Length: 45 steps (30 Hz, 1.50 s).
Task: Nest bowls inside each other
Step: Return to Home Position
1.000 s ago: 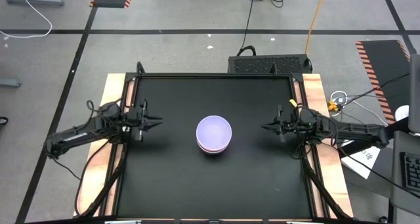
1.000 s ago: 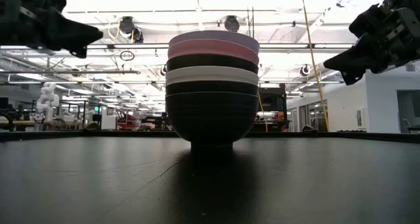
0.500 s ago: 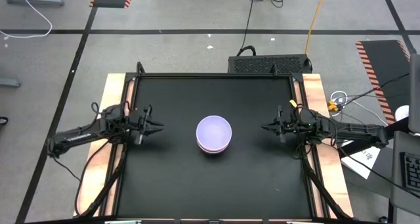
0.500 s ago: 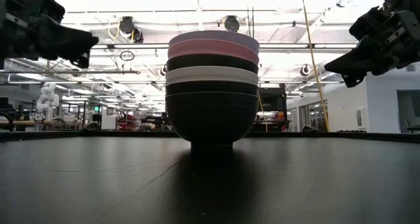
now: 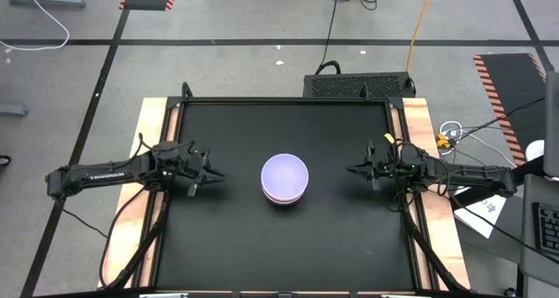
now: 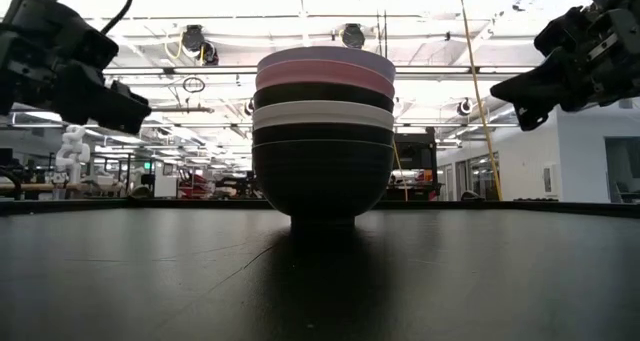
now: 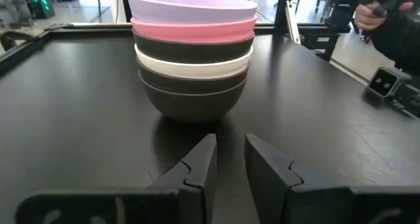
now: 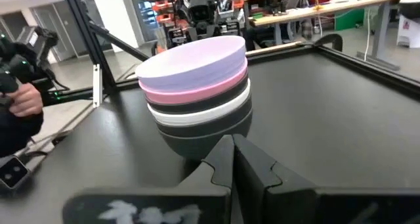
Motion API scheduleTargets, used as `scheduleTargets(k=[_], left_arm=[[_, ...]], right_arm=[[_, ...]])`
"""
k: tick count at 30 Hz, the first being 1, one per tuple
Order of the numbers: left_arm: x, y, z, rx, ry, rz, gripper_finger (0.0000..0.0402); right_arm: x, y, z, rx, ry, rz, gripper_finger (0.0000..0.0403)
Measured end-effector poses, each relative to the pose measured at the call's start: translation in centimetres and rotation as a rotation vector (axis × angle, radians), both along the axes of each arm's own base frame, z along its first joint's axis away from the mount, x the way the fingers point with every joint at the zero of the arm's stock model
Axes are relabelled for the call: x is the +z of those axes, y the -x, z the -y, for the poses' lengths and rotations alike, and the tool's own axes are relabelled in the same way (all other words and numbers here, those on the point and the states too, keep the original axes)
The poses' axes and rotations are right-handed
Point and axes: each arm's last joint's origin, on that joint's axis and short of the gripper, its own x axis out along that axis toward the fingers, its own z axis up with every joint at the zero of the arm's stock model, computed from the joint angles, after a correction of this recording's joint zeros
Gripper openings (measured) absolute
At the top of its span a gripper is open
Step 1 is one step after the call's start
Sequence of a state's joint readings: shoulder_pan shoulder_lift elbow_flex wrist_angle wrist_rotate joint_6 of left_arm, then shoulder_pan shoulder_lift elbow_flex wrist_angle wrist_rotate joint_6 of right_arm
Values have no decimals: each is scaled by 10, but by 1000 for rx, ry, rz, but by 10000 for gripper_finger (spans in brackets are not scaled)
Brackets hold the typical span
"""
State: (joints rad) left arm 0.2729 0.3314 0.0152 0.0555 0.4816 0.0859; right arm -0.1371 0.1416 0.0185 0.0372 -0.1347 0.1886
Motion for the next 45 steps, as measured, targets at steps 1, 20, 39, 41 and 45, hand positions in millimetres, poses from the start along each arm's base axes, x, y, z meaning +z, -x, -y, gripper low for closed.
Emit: scheduleTargets(k=[1, 20, 39, 41, 45], left_arm=[[-1, 0, 0, 1, -5, -2, 81], [-3, -1, -1, 0, -35, -11, 81], [-6, -2, -2, 105, -14, -54, 81], [-6, -2, 0, 55, -17, -47, 81], [-2, -2, 5, -79, -50, 8, 81]], right_arm=[[0, 0, 0, 1, 10, 0, 0], [-10, -5, 1, 7, 34, -109, 0], [-10, -6, 1, -3, -24, -109, 0], [-10, -6, 1, -3, -24, -109, 0], [-10, -6, 1, -2, -22, -109, 0]])
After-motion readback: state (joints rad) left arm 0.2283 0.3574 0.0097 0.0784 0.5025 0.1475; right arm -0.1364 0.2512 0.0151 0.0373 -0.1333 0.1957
